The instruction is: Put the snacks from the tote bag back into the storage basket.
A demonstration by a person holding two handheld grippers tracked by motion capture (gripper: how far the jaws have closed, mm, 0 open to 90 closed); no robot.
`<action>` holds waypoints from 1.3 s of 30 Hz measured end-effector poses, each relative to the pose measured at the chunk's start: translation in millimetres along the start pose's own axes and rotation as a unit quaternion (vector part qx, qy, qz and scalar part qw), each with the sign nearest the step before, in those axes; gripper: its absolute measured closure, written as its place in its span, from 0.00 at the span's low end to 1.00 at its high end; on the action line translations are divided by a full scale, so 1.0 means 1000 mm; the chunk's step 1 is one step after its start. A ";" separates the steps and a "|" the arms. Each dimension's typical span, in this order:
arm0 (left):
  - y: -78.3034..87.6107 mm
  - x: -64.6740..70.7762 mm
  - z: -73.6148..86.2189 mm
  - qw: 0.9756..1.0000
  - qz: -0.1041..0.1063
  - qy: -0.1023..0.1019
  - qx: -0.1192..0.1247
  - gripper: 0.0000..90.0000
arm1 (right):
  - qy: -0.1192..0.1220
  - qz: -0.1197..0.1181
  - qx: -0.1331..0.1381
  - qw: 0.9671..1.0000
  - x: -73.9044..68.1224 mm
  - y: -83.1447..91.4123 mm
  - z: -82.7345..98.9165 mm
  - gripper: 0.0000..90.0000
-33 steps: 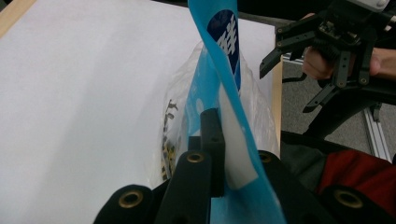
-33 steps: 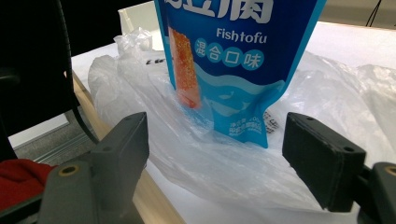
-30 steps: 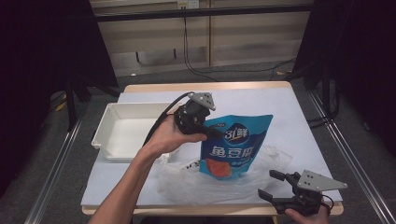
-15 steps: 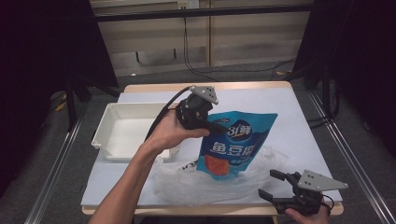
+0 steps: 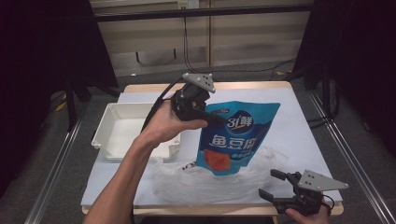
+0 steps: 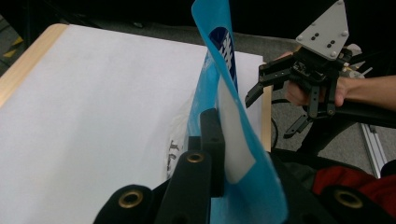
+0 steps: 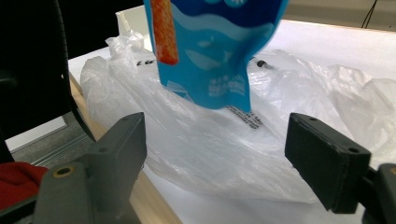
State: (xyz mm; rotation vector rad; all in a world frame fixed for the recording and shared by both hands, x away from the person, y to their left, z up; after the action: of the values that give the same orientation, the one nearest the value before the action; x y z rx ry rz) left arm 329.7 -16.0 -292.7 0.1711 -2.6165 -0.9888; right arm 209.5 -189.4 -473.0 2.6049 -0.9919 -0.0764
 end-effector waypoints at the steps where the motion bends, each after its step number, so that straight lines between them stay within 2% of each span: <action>1: 0.002 -0.001 -0.001 1.000 -0.001 0.003 0.004 1.00 | 0.000 0.002 0.000 1.000 0.000 0.000 0.000 0.22; 2: 0.005 -0.002 -0.001 1.000 -0.003 -0.001 0.000 1.00 | -0.001 0.005 -0.001 1.000 0.001 0.000 0.000 0.22; 7: 0.019 -0.005 -0.002 1.000 -0.010 -0.003 0.011 1.00 | -0.001 0.005 0.000 1.000 0.001 0.000 0.000 0.21; 11: 0.032 -0.008 -0.004 1.000 -0.015 0.003 0.014 1.00 | 0.000 0.007 -0.003 1.000 0.001 -0.001 0.000 0.20; 14: 0.041 -0.012 -0.005 1.000 -0.028 0.000 0.012 1.00 | 0.001 0.012 -0.007 1.000 0.002 -0.002 0.001 0.16; 18: 0.052 -0.016 -0.006 0.999 -0.027 0.006 0.025 1.00 | -0.002 0.021 -0.008 1.000 0.004 -0.001 0.001 0.14; 22: 0.063 -0.020 -0.006 0.999 -0.037 0.006 0.037 1.00 | -0.001 0.022 -0.008 1.000 0.004 -0.001 0.001 0.14; 29: 0.080 -0.028 -0.006 0.997 -0.056 0.014 0.043 1.00 | 0.003 0.019 -0.006 1.000 0.002 -0.001 0.000 0.14; 31: 0.085 -0.031 -0.006 0.997 -0.062 0.010 0.043 1.00 | 0.003 0.021 -0.007 1.000 0.003 -0.001 0.001 0.14; 32: 0.086 -0.031 -0.006 0.997 -0.065 0.016 0.048 1.00 | 0.003 0.021 -0.008 1.000 0.003 -0.001 0.001 0.14; 33: 0.088 -0.033 -0.005 0.997 -0.067 0.010 0.044 1.00 | 0.003 0.022 -0.009 1.000 0.003 -0.001 0.001 0.14; 35: 0.091 -0.036 -0.005 0.996 -0.070 0.022 0.051 1.00 | 0.003 0.021 -0.007 1.000 0.003 -0.002 0.001 0.14; 39: 0.097 -0.043 -0.003 0.995 -0.077 0.029 0.054 1.00 | 0.004 0.019 -0.007 1.000 0.002 -0.002 0.001 0.14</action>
State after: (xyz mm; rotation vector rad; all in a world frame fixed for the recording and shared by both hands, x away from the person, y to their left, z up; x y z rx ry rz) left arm 372.0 64.9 -237.8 0.4268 -2.6367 -0.8759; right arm 212.1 -189.9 -474.0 2.5699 -1.0351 -0.0642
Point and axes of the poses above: each handheld gripper's, and its own axes: y roughly backward along the jaws, z roughly out of its underside, x roughly to its right, the point moved 9 cm from there along -y, roughly forward along the jaws, and after that the axes turned 14 degrees about y, right-handed, at the moved point
